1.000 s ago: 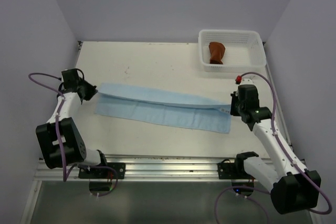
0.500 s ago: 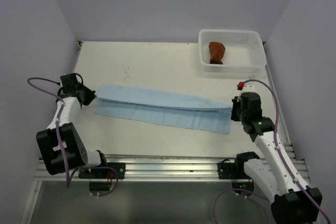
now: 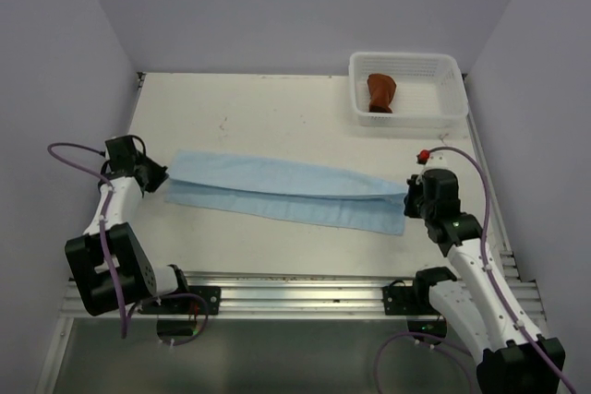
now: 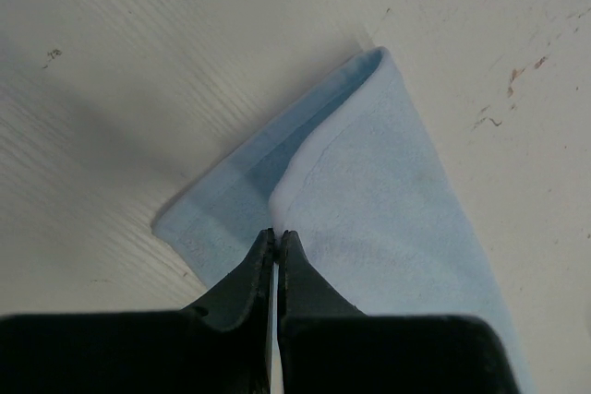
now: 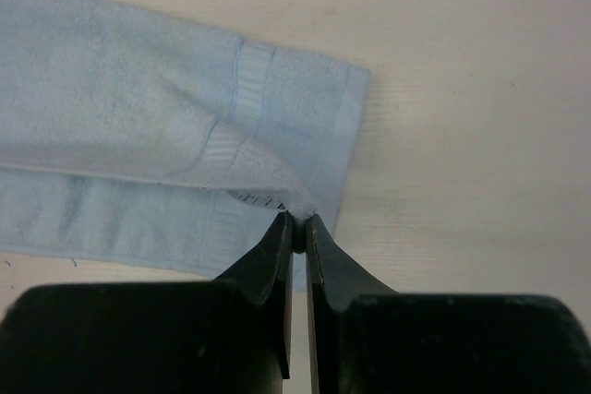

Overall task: Roll the towels
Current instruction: Fold the towel

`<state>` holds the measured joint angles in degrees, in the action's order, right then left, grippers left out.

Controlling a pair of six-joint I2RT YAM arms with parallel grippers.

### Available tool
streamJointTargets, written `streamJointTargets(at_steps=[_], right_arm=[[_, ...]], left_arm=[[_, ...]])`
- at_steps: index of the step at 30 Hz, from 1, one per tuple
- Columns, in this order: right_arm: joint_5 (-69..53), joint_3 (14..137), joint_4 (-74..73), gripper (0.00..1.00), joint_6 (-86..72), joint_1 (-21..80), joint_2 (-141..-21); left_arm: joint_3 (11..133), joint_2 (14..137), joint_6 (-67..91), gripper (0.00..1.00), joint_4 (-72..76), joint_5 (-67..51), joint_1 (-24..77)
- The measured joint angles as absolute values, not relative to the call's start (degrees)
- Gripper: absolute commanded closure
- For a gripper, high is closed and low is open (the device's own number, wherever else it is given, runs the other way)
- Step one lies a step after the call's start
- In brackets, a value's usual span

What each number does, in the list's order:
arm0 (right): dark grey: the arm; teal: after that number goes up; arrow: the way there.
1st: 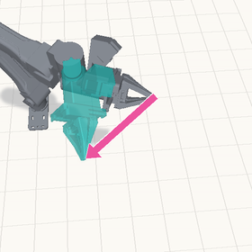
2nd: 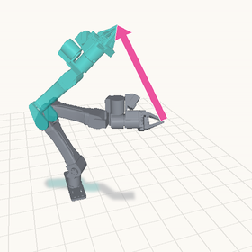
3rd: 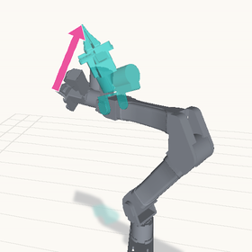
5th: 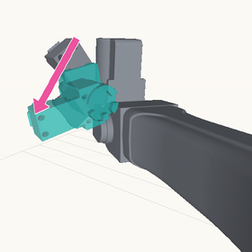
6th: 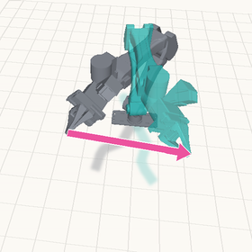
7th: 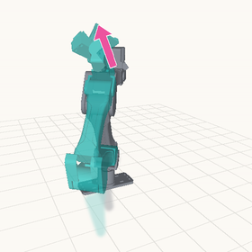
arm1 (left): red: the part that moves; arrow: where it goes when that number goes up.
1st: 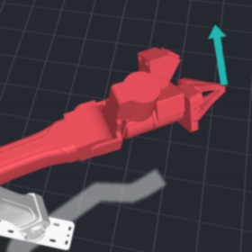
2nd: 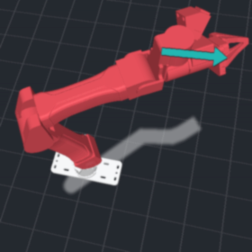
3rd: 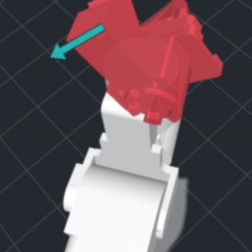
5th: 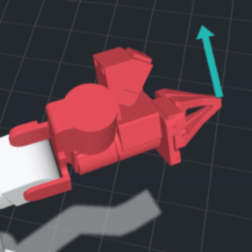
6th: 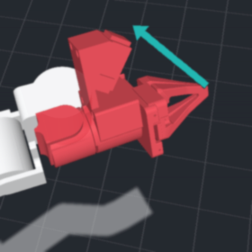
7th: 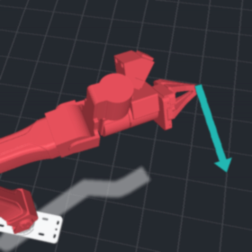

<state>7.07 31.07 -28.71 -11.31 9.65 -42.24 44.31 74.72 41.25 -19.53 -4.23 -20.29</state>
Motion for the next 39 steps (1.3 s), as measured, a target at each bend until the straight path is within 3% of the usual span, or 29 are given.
streamJointTargets(at_steps=[1,2,4,6,10,13,22,35,39], right_arm=[[6.87,30.92,-28.67,0.86,-11.44,9.65,-41.80],[6.68,30.76,-28.69,0.70,-11.68,9.65,-41.36],[6.37,30.70,-28.82,0.52,-12.23,9.65,-40.42],[6.07,30.70,-29.08,0.48,-12.58,9.65,-39.38],[5.17,30.72,-29.80,0.44,-13.10,9.65,-36.99],[5.45,30.76,-30.55,0.44,-13.78,9.65,-36.29],[11.29,31.07,-32.60,0.42,-19.11,9.65,-38.06],[12.05,36.64,-32.99,0.41,-28.75,8.43,-58.19],[10.76,36.62,-32.10,0.46,-29.19,6.96,-61.34]], left_arm=[[44.03,74.61,41.12,1.00,-19.62,-4.23,-20.29],[43.77,74.50,41.01,1.00,-19.64,-4.23,-20.29],[43.22,74.24,40.86,0.96,-19.64,-4.25,-20.29],[42.70,73.91,40.77,0.87,-19.79,-4.25,-20.29],[41.45,72.84,40.64,0.72,-19.99,-4.32,-20.34],[40.95,71.72,40.64,0.67,-20.45,-4.49,-20.40],[40.49,68.60,40.23,0.63,-21.47,-4.45,-20.51],[51.64,69.54,32.77,0.61,-22.81,-4.12,-18.22],[53.10,69.58,31.38,0.61,-22.79,-4.86,-13.93]])
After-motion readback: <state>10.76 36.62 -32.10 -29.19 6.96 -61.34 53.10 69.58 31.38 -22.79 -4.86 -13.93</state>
